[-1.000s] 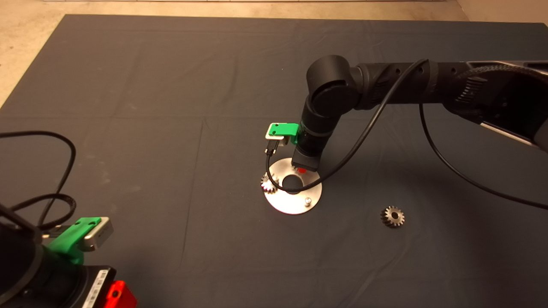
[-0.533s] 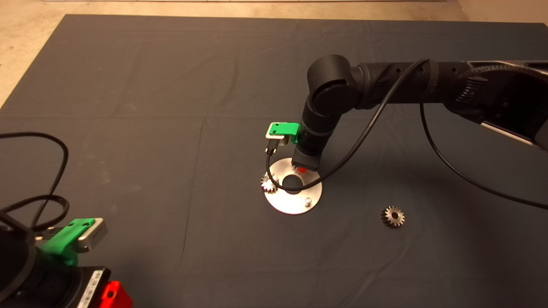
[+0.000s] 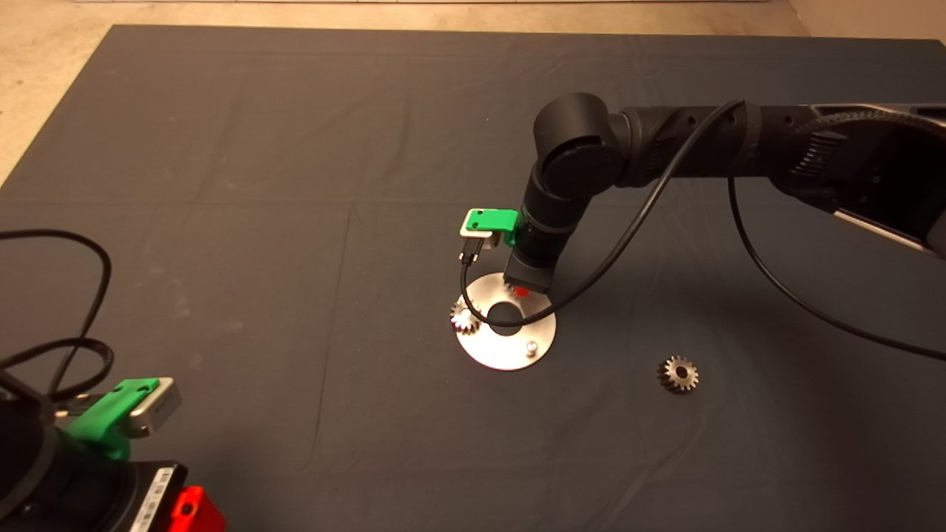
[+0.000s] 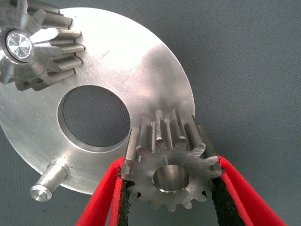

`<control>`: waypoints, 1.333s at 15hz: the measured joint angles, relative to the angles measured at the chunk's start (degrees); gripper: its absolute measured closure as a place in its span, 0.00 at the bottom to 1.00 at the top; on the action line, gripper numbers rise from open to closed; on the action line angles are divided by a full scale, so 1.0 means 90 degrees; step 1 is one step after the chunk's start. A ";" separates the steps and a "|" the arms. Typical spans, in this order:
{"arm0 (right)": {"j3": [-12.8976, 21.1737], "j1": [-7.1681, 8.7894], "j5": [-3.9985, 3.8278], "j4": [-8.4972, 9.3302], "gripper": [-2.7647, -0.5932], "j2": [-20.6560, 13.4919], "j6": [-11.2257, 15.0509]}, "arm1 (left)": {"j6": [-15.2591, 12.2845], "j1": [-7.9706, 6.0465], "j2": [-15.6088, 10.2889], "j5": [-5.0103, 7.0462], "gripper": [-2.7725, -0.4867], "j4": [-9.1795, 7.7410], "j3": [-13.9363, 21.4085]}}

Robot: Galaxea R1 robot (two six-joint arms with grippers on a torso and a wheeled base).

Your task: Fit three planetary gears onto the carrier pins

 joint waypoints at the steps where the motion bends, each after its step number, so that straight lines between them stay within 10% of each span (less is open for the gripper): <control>1: 0.0046 -0.0002 0.0024 -0.0005 0.80 -0.0033 0.0000 | 0.0000 0.0000 0.0000 0.0000 0.07 0.0000 0.0000; 20: 0.0200 -0.0036 -0.0016 -0.0069 0.80 -0.0152 0.0000 | 0.0008 0.0000 0.0000 -0.0001 0.07 0.0000 0.0000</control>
